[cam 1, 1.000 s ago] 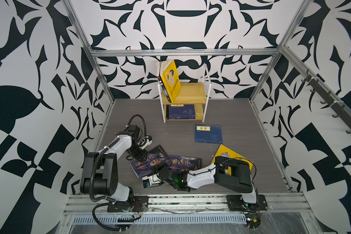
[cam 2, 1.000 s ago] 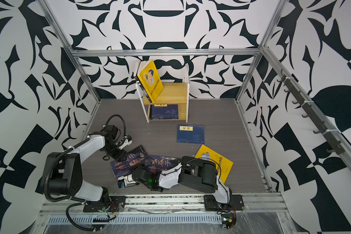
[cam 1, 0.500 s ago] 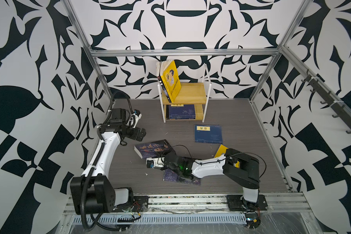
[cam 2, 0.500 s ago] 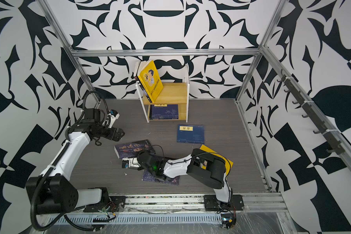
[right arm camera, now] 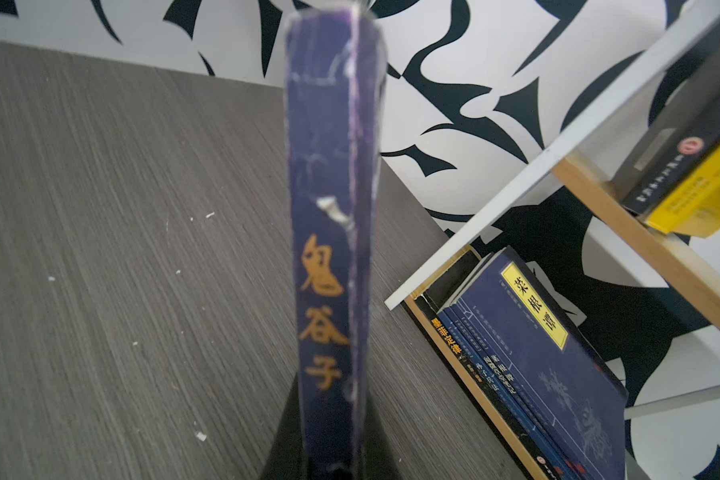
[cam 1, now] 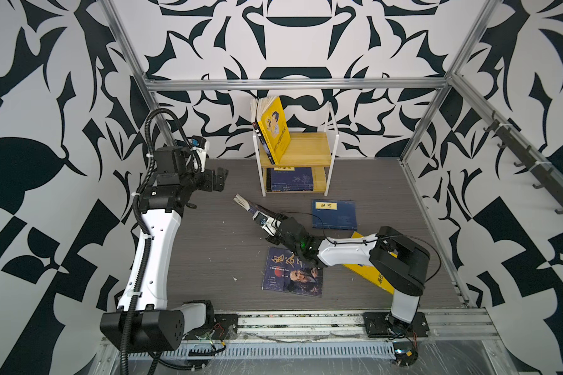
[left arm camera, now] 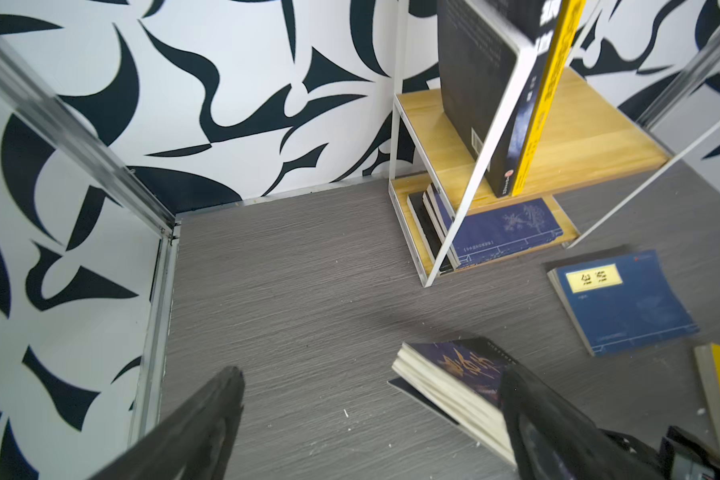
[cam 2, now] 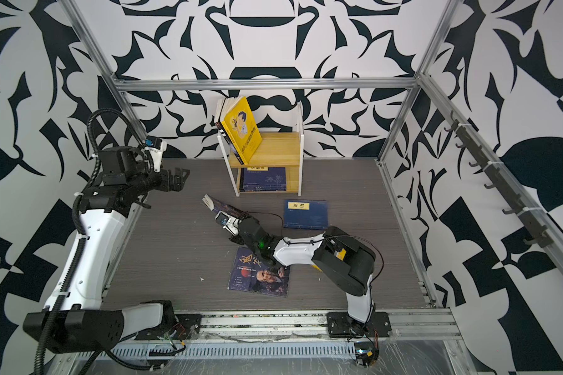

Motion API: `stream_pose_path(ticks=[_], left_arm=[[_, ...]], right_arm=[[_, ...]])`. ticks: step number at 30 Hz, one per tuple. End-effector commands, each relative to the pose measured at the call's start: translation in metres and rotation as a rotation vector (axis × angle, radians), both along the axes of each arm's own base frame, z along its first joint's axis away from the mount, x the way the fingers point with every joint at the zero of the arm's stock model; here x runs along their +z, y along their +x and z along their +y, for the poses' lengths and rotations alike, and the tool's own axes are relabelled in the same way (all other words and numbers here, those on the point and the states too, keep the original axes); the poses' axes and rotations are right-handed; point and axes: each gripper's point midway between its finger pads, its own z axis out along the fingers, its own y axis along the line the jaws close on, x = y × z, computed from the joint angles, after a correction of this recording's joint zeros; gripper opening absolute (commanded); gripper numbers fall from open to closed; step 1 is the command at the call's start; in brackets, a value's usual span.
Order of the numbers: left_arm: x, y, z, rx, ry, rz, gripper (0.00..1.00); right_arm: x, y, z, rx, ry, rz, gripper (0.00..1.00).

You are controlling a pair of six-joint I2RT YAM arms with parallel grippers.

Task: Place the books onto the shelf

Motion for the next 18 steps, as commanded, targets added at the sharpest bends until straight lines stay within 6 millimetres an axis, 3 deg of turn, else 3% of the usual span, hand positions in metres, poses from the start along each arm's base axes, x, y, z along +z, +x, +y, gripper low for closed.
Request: stream_pose_path(ticks=[1, 11, 18], left_arm=[[-0.009, -0.018, 0.005, 0.046, -0.045, 0.048, 1.00], [-0.010, -0.066, -0.007, -0.016, -0.134, -0.048, 1.00], [-0.022, -0.063, 0.004, 0.007, -0.269, -0.041, 1.00]], right_arm=[[0.106, -0.001, -0.003, -0.030, 0.336, -0.069, 0.00], [0.162, 0.000, -0.034, -0.127, 0.542, -0.054, 0.00], [0.212, -0.005, -0.057, -0.134, 0.646, -0.019, 0.00]])
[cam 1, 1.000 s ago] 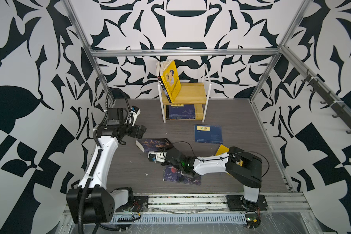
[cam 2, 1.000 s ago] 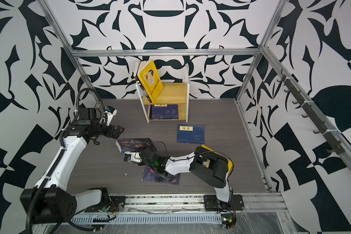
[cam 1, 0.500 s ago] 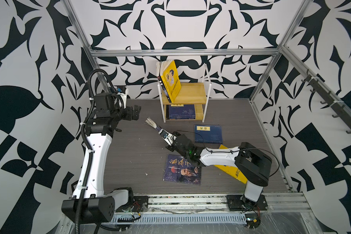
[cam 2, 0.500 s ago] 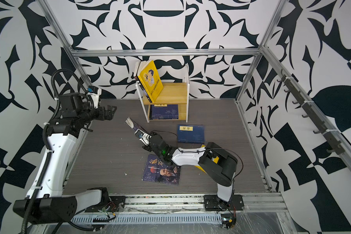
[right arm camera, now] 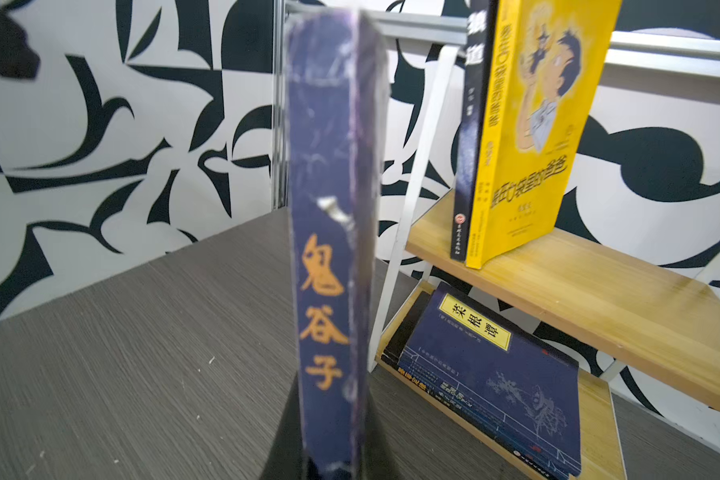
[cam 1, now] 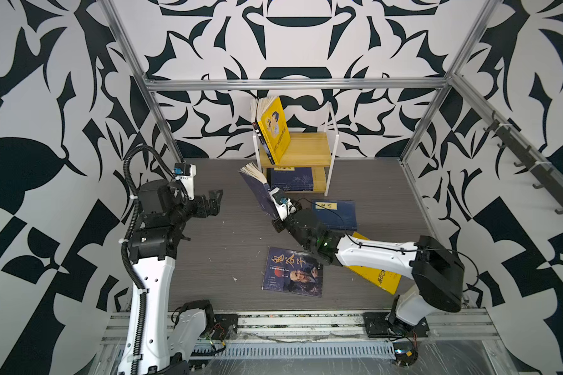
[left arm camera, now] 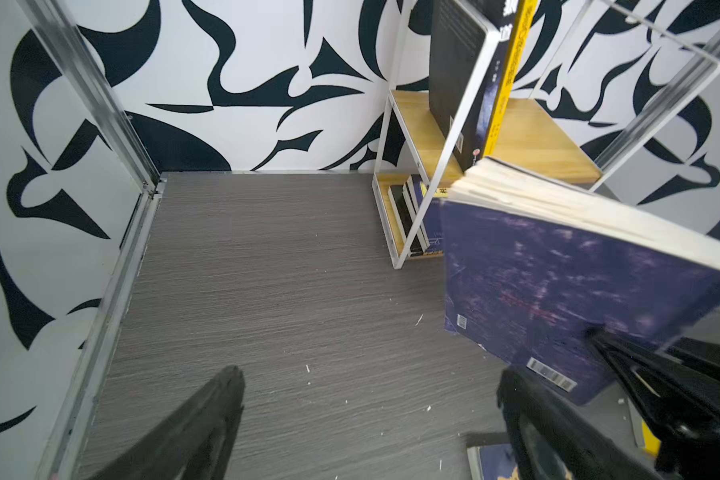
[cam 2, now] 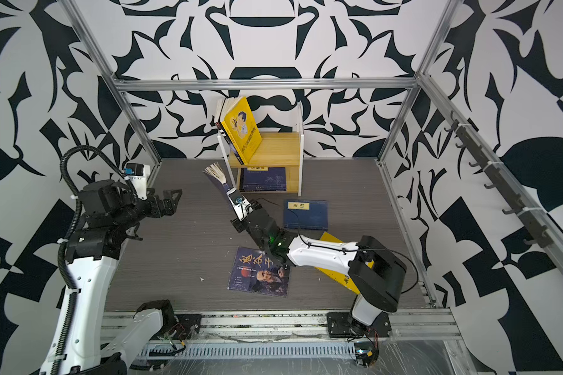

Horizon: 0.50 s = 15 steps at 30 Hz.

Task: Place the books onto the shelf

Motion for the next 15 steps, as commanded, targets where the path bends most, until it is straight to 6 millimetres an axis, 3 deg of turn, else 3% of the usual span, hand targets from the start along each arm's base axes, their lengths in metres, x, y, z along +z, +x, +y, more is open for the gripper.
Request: stream_pose_path(ticks=[1, 4, 7, 15], left_arm=[[-0.001, 0.004, -0.007, -0.057, -0.104, -0.015, 1.00], [-0.004, 0.004, 0.001, -0.042, -0.178, -0.008, 1.00], [-0.017, 0.005, 0.016, 0.028, -0.278, 0.038, 1.00], [-0.029, 0.020, 0.019, 0.033, -0.434, 0.061, 1.00]], right_arm=[[0.104, -0.005, -0.022, -0.017, 0.253, -0.090, 0.00], [0.131, -0.007, -0.039, -0.018, 0.293, -0.117, 0.00], [0.160, 0.002, -0.066, -0.082, 0.352, -0.149, 0.00], [0.202, 0.052, -0.116, -0.281, 0.478, -0.230, 0.00]])
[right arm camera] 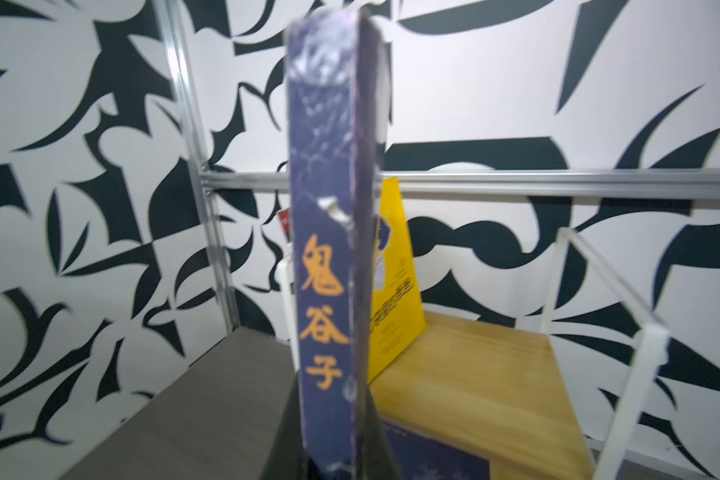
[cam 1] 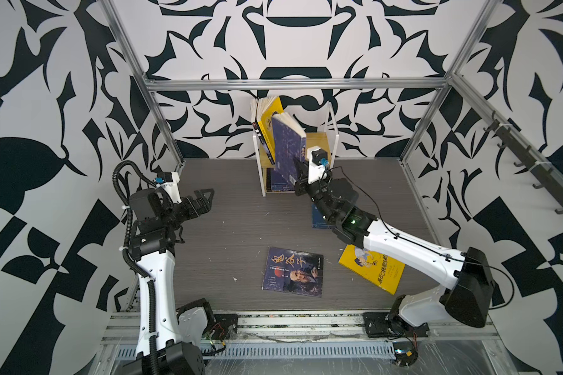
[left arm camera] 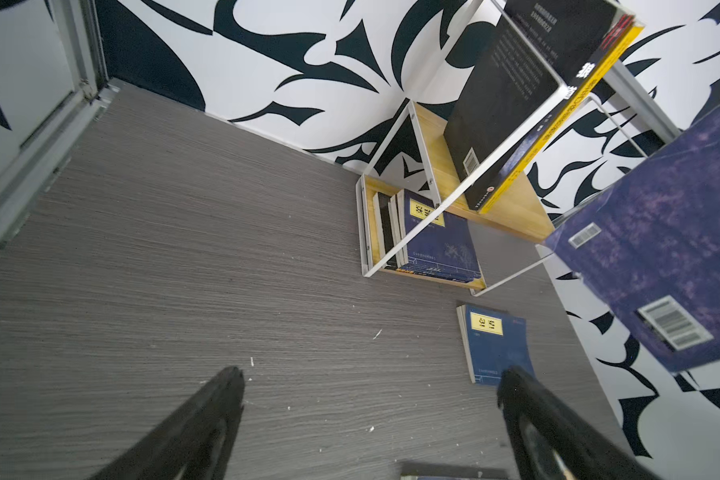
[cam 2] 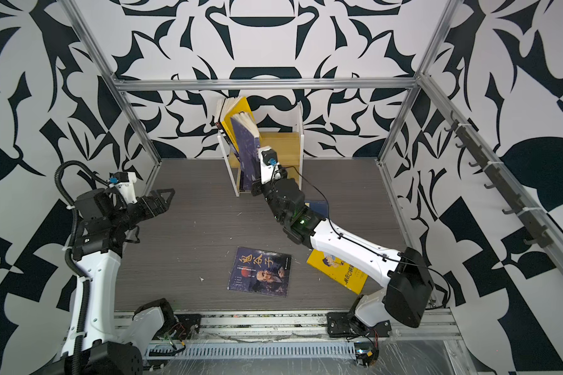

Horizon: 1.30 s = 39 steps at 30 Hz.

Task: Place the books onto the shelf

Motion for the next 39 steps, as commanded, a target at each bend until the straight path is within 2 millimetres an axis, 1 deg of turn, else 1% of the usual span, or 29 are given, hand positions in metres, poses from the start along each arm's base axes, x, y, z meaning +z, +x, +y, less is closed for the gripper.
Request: stream_pose_path(ticks=[1, 4, 7, 10, 13, 15, 19, 24, 28, 33, 39], left_arm=[[0.006, 0.009, -0.003, -0.024, -0.073, -0.026, 1.00], [0.003, 0.012, -0.002, -0.031, -0.056, -0.033, 1.00], [-0.003, 0.009, -0.008, -0.072, -0.064, -0.017, 1.00], [-0.005, 0.009, -0.012, -0.099, -0.078, -0.015, 1.00], [-0.008, 0.011, -0.014, -0.110, -0.090, -0.011, 1.00], [-0.010, 0.011, -0.016, -0.120, -0.098, -0.007, 1.00], [-0.011, 0.011, -0.021, -0.133, -0.091, 0.003, 1.00], [-0.015, 0.011, -0.026, -0.164, -0.066, 0.013, 1.00], [-0.018, 0.013, -0.027, -0.172, -0.070, 0.025, 1.00], [-0.019, 0.015, -0.026, -0.166, -0.089, 0.028, 0.99], [-0.021, 0.017, -0.022, -0.151, -0.101, 0.033, 1.00]], right_arm=[[0.065, 0.011, -0.035, -0.114, 0.200, -0.140, 0.00], [0.064, 0.032, -0.048, -0.186, 0.230, -0.165, 0.00], [0.059, 0.055, -0.049, -0.212, 0.253, -0.174, 0.00], [0.046, 0.085, -0.040, -0.220, 0.245, -0.165, 0.00], [0.036, 0.107, -0.038, -0.263, 0.258, -0.170, 0.00], [0.025, 0.124, -0.031, -0.274, 0.251, -0.160, 0.00], [0.007, 0.143, -0.012, -0.233, 0.225, -0.129, 0.00], [-0.002, 0.158, 0.010, -0.180, 0.213, -0.121, 0.00], [-0.009, 0.164, 0.020, -0.146, 0.208, -0.102, 0.00], [-0.022, 0.166, 0.029, -0.108, 0.199, -0.075, 0.00], [-0.034, 0.160, 0.038, -0.070, 0.192, -0.054, 0.00]])
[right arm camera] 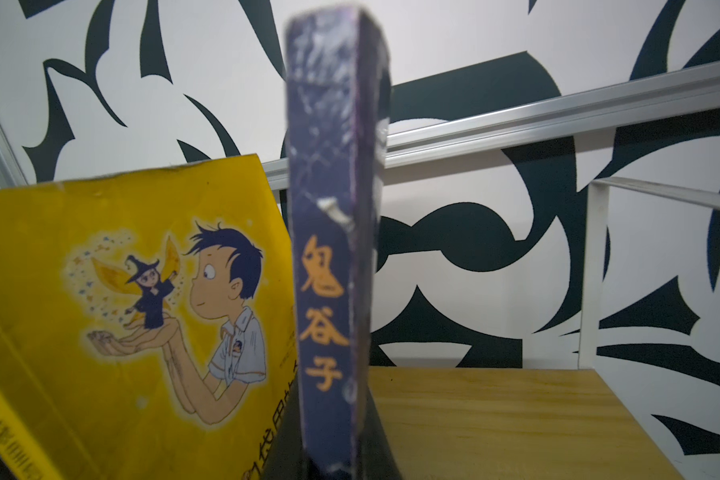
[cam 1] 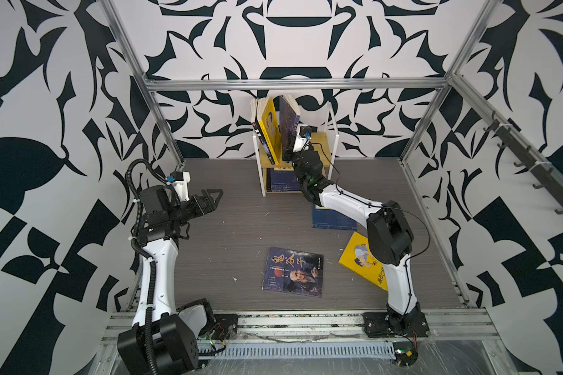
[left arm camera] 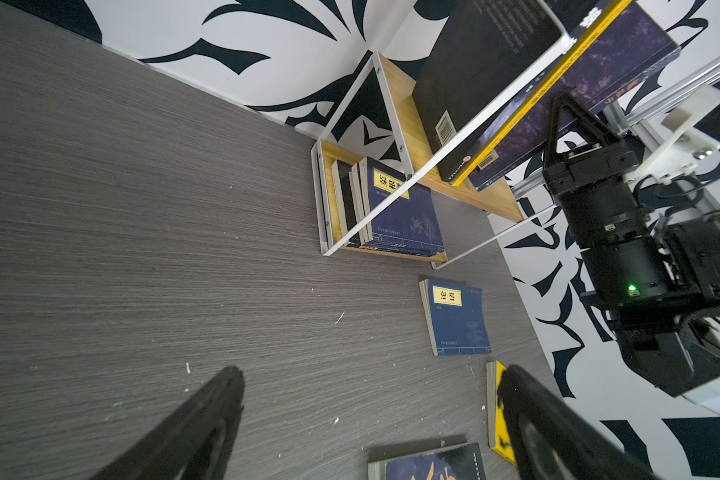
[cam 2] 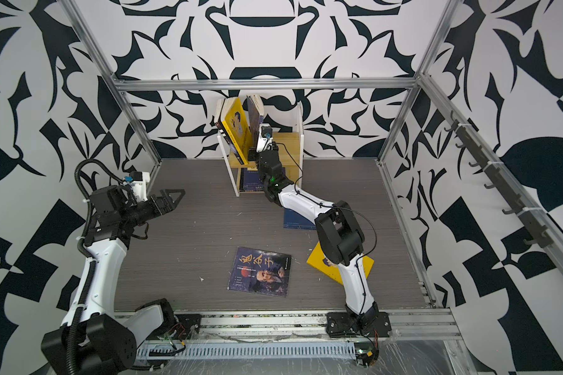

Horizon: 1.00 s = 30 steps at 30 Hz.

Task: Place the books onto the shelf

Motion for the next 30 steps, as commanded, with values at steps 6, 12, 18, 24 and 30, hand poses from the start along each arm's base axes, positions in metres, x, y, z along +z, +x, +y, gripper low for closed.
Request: stream_pose_path(ticks=[6, 12, 18, 24, 30], left_arm=[[0.004, 0.004, 0.002, 0.000, -0.024, -0.006, 1.00], [0.001, 0.003, 0.005, 0.011, -0.023, -0.003, 1.00], [0.001, 0.001, 0.008, 0.024, -0.028, -0.007, 1.00], [0.001, 0.002, 0.009, 0.027, -0.028, -0.007, 1.00], [0.000, 0.004, 0.011, 0.037, -0.036, -0.003, 1.00]], right_arm=[[0.022, -0.025, 0.026, 0.099, 0.028, -0.063, 0.00], [0.011, -0.025, 0.028, 0.081, -0.001, -0.054, 0.00], [0.001, -0.025, 0.031, 0.071, -0.060, -0.072, 0.09], [0.004, -0.018, 0.029, 0.056, -0.074, -0.094, 0.08], [0.006, -0.008, 0.028, 0.044, -0.063, -0.106, 0.08]])
